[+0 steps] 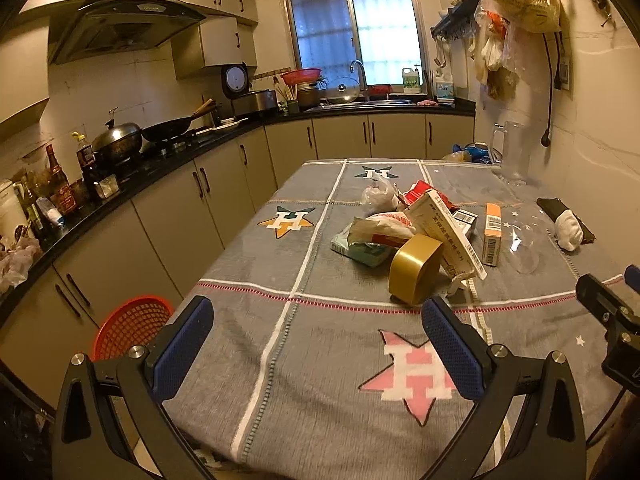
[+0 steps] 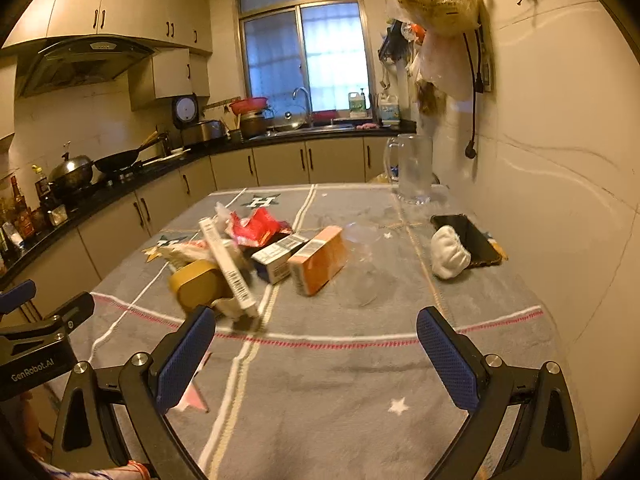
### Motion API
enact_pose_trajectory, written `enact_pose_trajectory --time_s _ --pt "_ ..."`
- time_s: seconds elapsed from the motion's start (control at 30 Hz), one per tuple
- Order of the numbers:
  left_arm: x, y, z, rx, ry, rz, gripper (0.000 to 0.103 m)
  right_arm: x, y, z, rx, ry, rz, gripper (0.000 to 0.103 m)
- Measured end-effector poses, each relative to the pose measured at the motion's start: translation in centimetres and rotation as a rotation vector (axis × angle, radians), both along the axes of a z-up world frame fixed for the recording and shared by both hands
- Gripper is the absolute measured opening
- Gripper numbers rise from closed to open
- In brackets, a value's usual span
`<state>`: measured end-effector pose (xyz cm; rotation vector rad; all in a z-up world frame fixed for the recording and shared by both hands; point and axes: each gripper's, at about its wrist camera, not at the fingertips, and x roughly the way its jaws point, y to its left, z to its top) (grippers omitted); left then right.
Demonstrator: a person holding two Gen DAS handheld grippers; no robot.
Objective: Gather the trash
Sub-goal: 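Move both tools back from the table toward the trash pile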
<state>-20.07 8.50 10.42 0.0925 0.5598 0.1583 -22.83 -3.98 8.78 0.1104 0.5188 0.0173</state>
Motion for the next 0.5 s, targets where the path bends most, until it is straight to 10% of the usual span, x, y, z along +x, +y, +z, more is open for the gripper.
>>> enact_pose_trajectory --time_s 0.5 --pt "-5.3 -0.3 0.9 0.043 -0.019 -0.002 0.103 -5.7 -1.0 1.7 0.040 0.010 -0.016 0.102"
